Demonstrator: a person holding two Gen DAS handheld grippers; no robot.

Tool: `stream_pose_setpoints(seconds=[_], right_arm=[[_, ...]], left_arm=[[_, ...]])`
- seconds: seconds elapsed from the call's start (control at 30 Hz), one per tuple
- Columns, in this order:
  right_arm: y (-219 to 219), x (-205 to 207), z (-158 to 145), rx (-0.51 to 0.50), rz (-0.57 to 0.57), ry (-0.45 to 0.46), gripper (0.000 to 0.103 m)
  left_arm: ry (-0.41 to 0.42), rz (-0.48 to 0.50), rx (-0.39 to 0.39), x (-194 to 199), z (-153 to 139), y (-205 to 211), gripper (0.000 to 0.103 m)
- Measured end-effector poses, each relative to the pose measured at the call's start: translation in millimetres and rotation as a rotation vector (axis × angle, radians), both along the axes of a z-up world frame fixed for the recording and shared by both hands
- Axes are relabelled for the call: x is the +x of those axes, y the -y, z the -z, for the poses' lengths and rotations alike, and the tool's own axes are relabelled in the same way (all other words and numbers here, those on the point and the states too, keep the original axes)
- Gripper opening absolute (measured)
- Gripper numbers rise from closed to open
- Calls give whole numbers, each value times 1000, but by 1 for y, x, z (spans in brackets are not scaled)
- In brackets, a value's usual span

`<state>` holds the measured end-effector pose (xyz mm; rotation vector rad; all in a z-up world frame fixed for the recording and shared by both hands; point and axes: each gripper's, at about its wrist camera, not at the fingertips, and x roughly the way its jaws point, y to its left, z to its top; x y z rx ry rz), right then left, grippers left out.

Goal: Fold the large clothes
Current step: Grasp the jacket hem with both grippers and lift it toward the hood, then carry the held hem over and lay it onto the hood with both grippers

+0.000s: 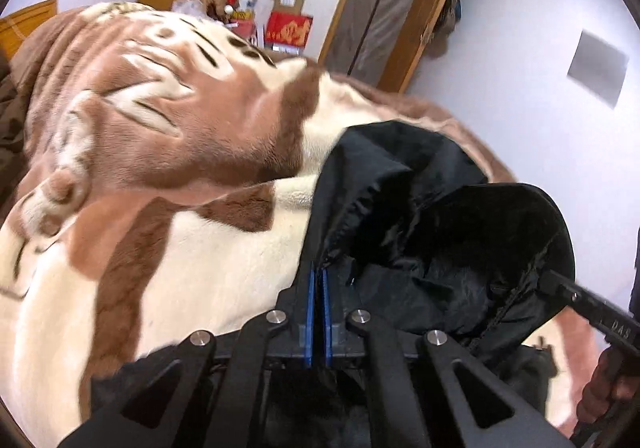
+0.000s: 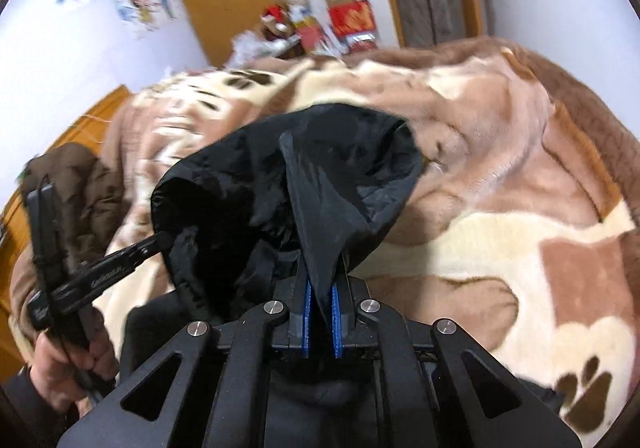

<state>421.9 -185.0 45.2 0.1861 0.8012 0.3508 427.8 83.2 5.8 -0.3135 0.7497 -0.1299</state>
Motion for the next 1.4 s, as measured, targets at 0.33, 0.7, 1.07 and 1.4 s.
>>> stream_pose_setpoints(seconds=[0.33,0.7,1.07,1.4], right_arm=[[8,-121,29,22,-13,-83,8],[34,-185,89,-39,37,-287,23],[0,-140,42,44,13,-124,37],[-40,-130,135,-64,-55,-280,35]], left_arm=[[-3,-49,-100,-130,10,-21,4],[-216,-92,-96,-227,74,-38,4],[-42,0,-57,-220,10,-7,26],[-251,89,22,-205,112,55,28]])
